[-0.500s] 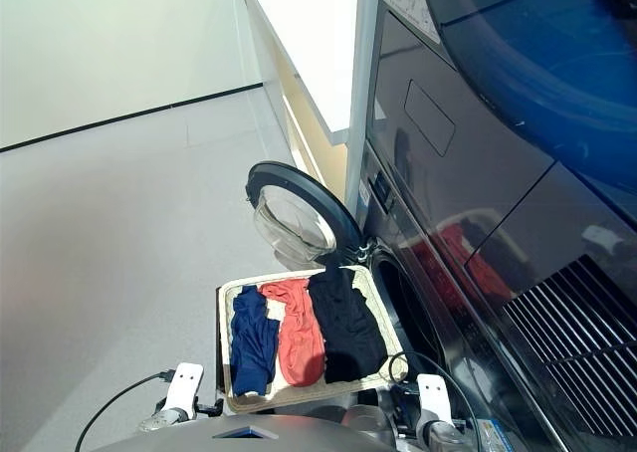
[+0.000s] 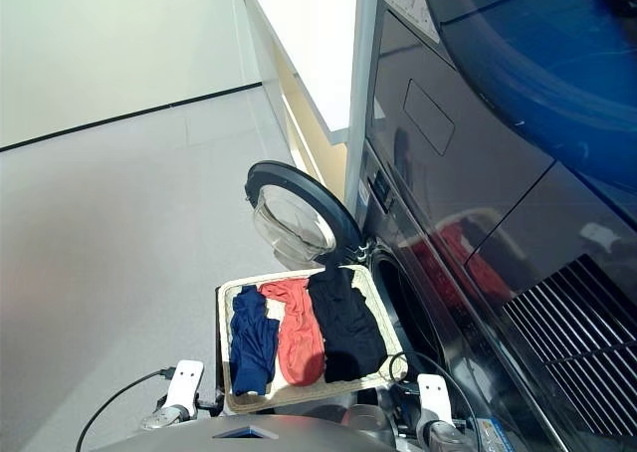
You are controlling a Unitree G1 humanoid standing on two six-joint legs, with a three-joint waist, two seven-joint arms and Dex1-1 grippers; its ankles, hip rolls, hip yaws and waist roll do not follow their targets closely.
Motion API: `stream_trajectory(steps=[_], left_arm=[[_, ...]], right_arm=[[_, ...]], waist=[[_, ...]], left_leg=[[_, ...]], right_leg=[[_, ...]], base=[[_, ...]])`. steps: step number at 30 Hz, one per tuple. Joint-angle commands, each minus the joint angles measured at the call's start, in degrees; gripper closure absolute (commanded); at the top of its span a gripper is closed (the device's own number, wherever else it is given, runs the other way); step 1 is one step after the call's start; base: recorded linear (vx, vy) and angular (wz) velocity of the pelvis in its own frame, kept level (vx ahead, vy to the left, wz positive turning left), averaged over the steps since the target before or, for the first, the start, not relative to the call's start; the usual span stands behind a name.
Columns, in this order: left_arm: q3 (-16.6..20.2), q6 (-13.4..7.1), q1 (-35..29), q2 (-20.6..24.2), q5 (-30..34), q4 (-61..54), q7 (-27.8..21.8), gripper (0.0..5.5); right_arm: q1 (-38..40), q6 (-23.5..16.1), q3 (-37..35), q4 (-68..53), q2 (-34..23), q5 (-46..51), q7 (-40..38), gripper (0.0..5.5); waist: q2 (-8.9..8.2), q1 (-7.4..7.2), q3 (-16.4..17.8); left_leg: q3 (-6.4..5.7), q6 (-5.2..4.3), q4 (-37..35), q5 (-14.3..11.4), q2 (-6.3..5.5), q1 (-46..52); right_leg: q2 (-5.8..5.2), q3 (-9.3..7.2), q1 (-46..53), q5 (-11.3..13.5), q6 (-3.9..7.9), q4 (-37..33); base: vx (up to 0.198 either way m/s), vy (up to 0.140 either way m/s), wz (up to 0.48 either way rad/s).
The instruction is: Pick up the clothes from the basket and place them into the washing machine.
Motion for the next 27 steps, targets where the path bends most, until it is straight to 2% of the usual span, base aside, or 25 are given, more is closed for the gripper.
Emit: stream_trajectory(steps=[1,5,8,13,19,21,23,27], left_arm=[[0.80,-2.89,-4.48,2.05,-2.79,-0.38,1.22,0.00],[-0.90,-3.88,-5.32,1.71,-4.32,-5.52,2.65,0.00],[-2.67,-3.86,-6.09,1.54,-4.91,-8.95,3.26,0.00],[-5.18,-4.65,-8.85,2.02,-6.75,-16.64,6.96,0.00],[-7.54,-4.32,-12.67,2.57,-8.60,-24.24,10.35,0.00],[-7.86,-4.35,-14.25,2.42,-9.55,-24.91,11.51,0.00],[-8.46,-4.41,-16.64,2.02,-11.93,-26.34,13.26,0.00],[-9.06,-4.21,-18.84,1.83,-11.64,-25.68,14.42,0.00]], right_arm=[[-2.88,-3.19,1.42,-3.06,1.94,0.97,-1.41,0.00],[-2.41,-3.70,3.24,-9.16,1.96,1.57,-2.09,0.00],[-1.74,-3.77,4.35,-14.09,1.75,1.68,-2.52,0.00],[-2.21,-3.98,6.60,-23.16,1.47,3.21,-4.30,0.00],[-3.52,-4.50,9.13,-33.37,0.10,4.71,-5.87,0.00],[-4.59,-4.54,10.25,-35.60,0.00,5.12,-6.19,0.00],[-6.17,-4.90,12.07,-41.67,-0.78,5.14,-7.12,0.00],[-7.37,-5.05,13.45,-45.18,-1.47,2.84,-8.42,0.00]], waist=[[-5.20,0.18,1.25],[-5.26,-0.09,1.94],[-5.38,-0.29,2.69],[-5.92,-0.58,5.03],[-6.35,-0.68,7.90],[-6.76,-0.69,8.86],[-7.51,-0.81,10.80],[-7.79,-0.94,12.09]], left_leg=[[0.43,-1.92,-0.08,0.41,0.89,-0.11],[0.42,-1.86,-0.08,0.54,0.93,-0.19],[0.30,-1.87,-0.08,0.79,1.05,-0.61],[-0.07,-2.00,-0.08,1.87,1.87,-2.37],[-0.40,-1.91,-0.08,3.24,2.73,-3.90],[-0.18,-1.98,1.08,3.23,2.94,-4.65],[-0.56,-2.11,5.09,2.33,3.42,-7.56],[-0.67,-2.32,7.77,1.71,3.64,-9.85]], right_leg=[[-6.09,0.01,3.88,-1.76,5.23,0.12],[-5.98,0.33,3.62,-1.69,5.21,0.12],[-5.80,0.43,3.17,-1.55,5.18,0.12],[-4.83,1.06,1.25,-1.43,4.74,0.60],[-3.75,2.28,-1.74,-2.18,4.03,3.11],[-3.50,2.56,-2.48,-2.43,3.77,3.87],[-3.19,3.41,-4.66,-2.56,3.29,5.61],[-3.00,3.86,-6.37,-2.72,3.12,7.01]], base=[[0.000,0.000,0.000],[0.000,0.000,0.000],[0.000,0.000,0.000],[-0.061,-0.022,-0.003],[-0.039,-0.011,-0.004],[-0.026,-0.012,-0.015],[-0.099,-0.033,-0.062],[-0.025,-0.010,-0.018]])
